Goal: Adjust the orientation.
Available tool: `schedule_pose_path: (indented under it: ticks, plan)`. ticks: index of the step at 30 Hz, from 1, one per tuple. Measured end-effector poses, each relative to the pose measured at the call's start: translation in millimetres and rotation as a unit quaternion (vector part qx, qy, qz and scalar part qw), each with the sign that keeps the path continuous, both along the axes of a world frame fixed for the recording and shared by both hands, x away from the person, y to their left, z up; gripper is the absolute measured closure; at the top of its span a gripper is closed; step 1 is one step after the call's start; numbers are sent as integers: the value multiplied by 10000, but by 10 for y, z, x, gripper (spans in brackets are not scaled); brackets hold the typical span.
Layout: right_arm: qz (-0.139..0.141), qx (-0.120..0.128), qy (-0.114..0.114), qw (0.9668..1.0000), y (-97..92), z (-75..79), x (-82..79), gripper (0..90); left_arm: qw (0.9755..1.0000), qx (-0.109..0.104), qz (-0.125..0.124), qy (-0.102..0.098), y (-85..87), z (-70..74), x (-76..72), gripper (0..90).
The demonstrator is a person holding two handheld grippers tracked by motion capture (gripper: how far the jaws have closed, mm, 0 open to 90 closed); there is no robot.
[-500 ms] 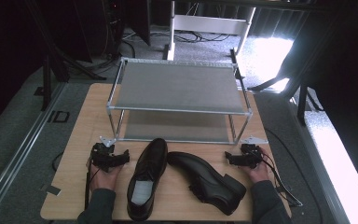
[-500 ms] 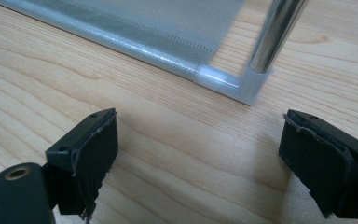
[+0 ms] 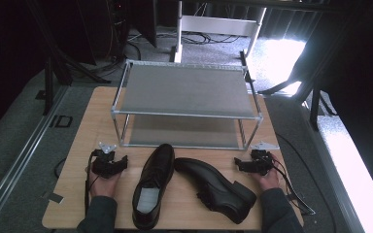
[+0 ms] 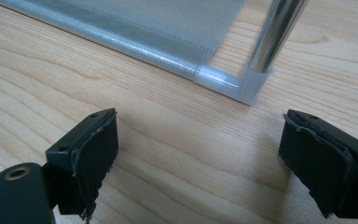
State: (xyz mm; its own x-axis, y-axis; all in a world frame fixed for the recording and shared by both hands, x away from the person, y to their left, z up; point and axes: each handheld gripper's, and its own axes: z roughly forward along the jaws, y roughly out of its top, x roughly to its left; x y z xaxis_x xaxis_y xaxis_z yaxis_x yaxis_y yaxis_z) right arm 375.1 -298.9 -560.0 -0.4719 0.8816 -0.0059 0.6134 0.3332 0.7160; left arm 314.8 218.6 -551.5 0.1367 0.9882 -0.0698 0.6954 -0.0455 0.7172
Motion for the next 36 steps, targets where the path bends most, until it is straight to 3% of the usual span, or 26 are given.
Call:
schedule_pose_path:
  ticks: [2, 4, 9, 14, 18, 23, 26, 27, 28, 31, 32, 36]
  plan:
    - [-1, 2, 2, 10000, -1, 0, -1, 114, 9999, -80, -42, -77, 7, 32, -22, 443]
    - [-2, 3, 1, 10000, -1, 0, -1, 114, 9993, -143, -236, -236, -5, 136, -110, 450]
    - [-5, 5, 2, 10000, -1, 0, -3, 115, 9982, -291, -391, -336, -33, 247, -243, 456]
    - [-5, 8, -2, 10000, -5, 0, -5, 117, 9954, -496, -708, -418, -153, 435, -417, 459]
    - [-1, 9, -2, 10000, -6, 0, -6, 117, 9931, -469, -957, -486, -233, 544, -513, 464]
    - [4, 13, -2, 10000, -8, 0, -7, 117, 9874, -401, -1328, -765, -320, 783, -676, 465]
    - [11, 16, -3, 10000, -10, 0, -7, 117, 9852, -437, -1473, -755, -338, 827, -712, 462]
    - [11, 16, -2, 10000, -10, 0, -7, 118, 9832, -357, -1641, -715, -373, 857, -748, 458]
    - [11, 16, -2, 10000, -10, 0, -7, 117, 9832, -357, -1641, -715, -373, 857, -748, 454]
    - [12, 16, -3, 10000, -10, 0, -7, 117, 9782, -255, -1956, -647, -449, 881, -803, 451]
    - [11, 16, -2, 10000, -10, 0, -7, 117, 9755, -286, -2090, -623, -476, 890, -829, 447]
    - [6, 19, 2, 10000, -9, 1, -8, 117, 9694, -240, -2370, -589, -541, 897, -898, 431]
